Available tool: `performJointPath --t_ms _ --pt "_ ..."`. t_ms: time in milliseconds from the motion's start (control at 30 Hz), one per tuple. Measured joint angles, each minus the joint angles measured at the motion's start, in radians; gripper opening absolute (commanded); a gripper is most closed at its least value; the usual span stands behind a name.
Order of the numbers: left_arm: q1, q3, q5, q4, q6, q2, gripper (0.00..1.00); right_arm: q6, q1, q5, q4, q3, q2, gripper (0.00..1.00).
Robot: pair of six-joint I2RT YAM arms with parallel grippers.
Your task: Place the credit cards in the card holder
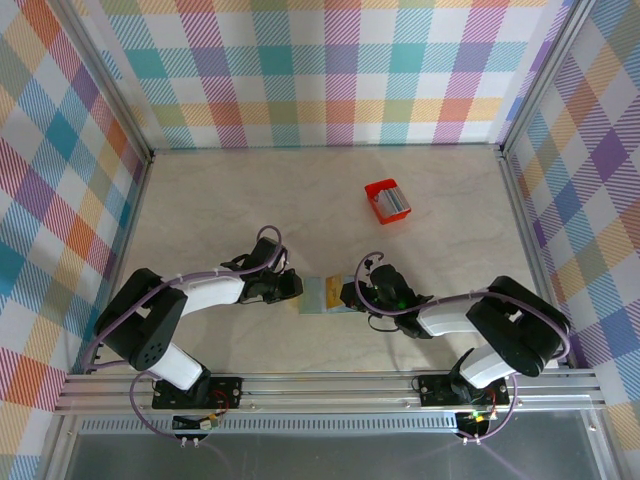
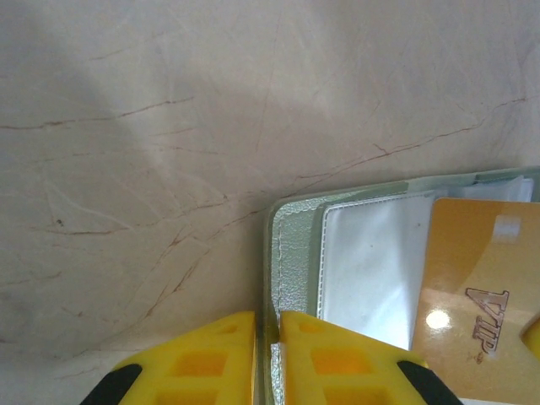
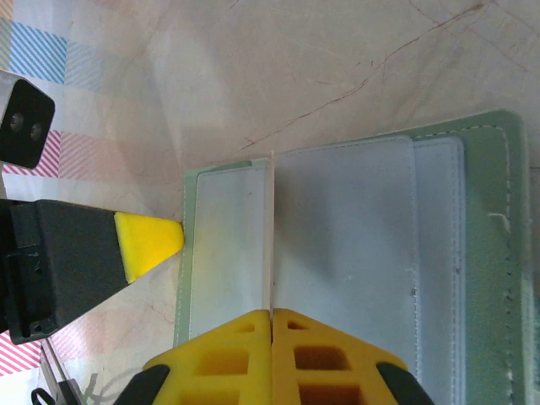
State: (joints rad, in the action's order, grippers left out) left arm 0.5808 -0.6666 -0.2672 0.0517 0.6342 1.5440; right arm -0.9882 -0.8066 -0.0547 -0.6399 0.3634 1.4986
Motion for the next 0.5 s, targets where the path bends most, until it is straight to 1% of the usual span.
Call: performJointPath --t_ms 500 --pt "0.000 0.000 0.000 -0.002 0.000 0.008 0.16 -0.008 0.000 -0.009 -0.027 0.000 0.040 0.00"
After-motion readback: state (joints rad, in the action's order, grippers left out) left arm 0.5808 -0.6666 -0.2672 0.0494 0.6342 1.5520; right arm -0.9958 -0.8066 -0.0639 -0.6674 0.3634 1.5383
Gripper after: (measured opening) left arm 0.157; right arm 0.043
